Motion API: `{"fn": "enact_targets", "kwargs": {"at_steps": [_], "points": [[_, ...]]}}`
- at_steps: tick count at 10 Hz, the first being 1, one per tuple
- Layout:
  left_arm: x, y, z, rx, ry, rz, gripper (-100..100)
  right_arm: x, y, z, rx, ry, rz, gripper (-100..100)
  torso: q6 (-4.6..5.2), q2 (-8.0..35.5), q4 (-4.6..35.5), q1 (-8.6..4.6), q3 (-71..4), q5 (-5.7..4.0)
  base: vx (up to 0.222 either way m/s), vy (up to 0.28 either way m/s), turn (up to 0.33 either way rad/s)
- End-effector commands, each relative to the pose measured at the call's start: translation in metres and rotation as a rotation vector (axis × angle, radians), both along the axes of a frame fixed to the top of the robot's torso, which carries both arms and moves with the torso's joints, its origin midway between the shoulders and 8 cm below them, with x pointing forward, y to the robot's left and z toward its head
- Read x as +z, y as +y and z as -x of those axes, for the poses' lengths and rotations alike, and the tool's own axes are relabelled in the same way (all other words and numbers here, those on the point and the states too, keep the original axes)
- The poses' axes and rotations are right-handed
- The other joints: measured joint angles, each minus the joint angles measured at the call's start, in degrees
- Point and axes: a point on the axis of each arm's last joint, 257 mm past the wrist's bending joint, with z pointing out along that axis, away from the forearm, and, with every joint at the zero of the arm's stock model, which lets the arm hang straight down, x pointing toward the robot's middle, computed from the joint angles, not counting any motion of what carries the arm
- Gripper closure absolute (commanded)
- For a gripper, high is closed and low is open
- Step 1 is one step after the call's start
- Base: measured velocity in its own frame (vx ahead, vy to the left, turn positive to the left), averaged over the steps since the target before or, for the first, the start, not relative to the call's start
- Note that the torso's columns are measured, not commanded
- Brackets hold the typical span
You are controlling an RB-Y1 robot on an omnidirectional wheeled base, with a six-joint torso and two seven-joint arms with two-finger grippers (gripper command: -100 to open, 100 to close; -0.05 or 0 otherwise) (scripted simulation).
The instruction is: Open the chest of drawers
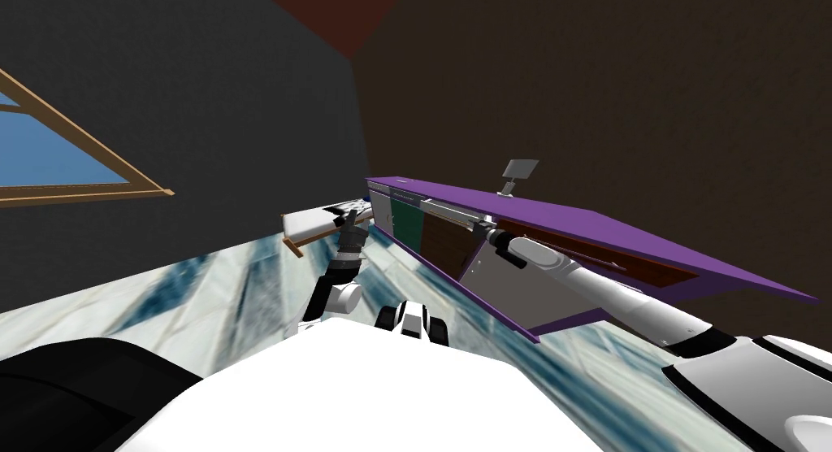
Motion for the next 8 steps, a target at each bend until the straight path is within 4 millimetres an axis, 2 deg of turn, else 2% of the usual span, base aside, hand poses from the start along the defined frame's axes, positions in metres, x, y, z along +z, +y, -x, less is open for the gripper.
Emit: {"fn": "enact_targets", "kwargs": {"at_steps": [1, 4, 5, 6, 8], "points": [[0.000, 0.000, 0.000, 0.000, 0.000, 0.000, 0, 0.025, -0.008, 0.000, 0.006, 0.002, 0.002, -100, -0.03, 0.1, 0.0, 0.16, 0.1, 0.03, 0.013, 0.042, -0.020], [0.000, 0.000, 0.000, 0.000, 0.000, 0.000, 0, 0.048, -0.014, 0.000, 0.010, 0.002, 0.005, -100, -0.04, 0.5, 0.1, 0.20, 0.3, 0.04, 0.012, 0.045, -0.012], [0.000, 0.000, 0.000, 0.000, 0.000, 0.000, 0, 0.043, -0.011, -0.002, 0.008, 0.000, 0.003, -100, -0.03, 0.5, 0.1, 0.18, 0.3, 0.04, 0.001, 0.019, -0.010], [0.000, 0.000, 0.000, 0.000, 0.000, 0.000, 0, 0.042, -0.012, -0.001, 0.008, 0.003, 0.005, 0, -0.06, 0.5, 0.1, 0.13, 0.3, 0.03, 0.000, 0.000, 0.000], [0.000, 0.000, 0.000, 0.000, 0.000, 0.000, 0, 0.042, -0.012, -0.001, 0.008, 0.004, 0.005, 0, -0.03, 0.4, 0.1, 0.17, 0.3, 0.04, 0.000, 0.000, 0.000]]}}
